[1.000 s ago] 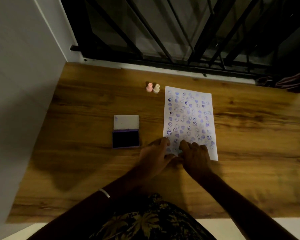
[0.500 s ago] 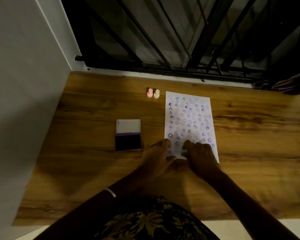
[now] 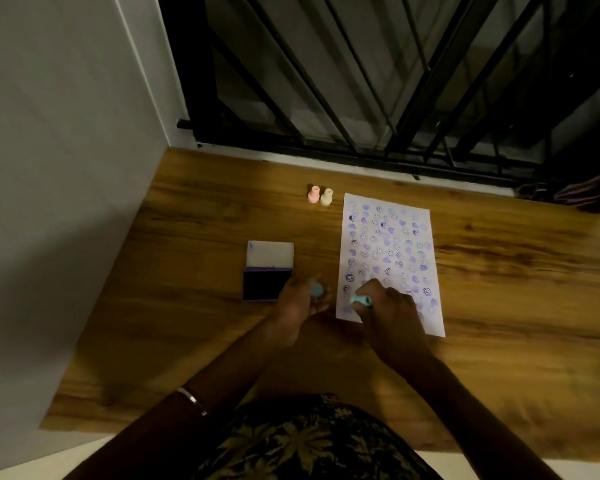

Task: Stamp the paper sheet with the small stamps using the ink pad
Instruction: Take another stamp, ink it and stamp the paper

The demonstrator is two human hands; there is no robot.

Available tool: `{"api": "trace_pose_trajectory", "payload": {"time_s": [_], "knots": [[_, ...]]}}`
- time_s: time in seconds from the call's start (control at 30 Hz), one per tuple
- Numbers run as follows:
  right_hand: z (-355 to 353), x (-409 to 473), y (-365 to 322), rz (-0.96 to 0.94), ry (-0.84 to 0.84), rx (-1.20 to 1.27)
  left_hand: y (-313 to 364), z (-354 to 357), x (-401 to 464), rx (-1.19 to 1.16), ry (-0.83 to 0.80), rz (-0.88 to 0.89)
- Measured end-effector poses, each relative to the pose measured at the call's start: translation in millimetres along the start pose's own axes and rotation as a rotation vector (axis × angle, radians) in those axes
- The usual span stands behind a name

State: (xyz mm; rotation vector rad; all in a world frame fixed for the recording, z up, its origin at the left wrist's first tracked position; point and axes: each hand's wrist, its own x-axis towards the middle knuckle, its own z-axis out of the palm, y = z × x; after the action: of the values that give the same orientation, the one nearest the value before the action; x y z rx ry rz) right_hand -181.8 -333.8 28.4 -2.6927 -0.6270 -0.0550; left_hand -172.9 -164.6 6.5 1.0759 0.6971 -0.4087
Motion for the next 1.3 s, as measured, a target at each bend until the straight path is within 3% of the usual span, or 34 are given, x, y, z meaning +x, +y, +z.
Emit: {"api": "trace_pose_trajectory", "payload": {"time_s": [0.1,0.5,0.8,1.07,1.3], "knots": [[5,13,-19,-0.041,-0.01,0.041,5,-12,-6,-0.179,-0.044,-0.029],[10,38,-53,-0.166,-0.087,-0.077,0,-22,-16,-0.318,-0.115,0.059],[11,37,-52,-0.15,-0.135,-0.136,-8,-21,-20,-0.147,-0.105,0.105],[16,47,-55,-0.025,-0.135,0.003,3,-12,-19,-0.117,-0.022,0.128],[14,57,-49,-0.082,-0.012,0.017,20,-14,-19,-0.109,-0.047,0.189]]}}
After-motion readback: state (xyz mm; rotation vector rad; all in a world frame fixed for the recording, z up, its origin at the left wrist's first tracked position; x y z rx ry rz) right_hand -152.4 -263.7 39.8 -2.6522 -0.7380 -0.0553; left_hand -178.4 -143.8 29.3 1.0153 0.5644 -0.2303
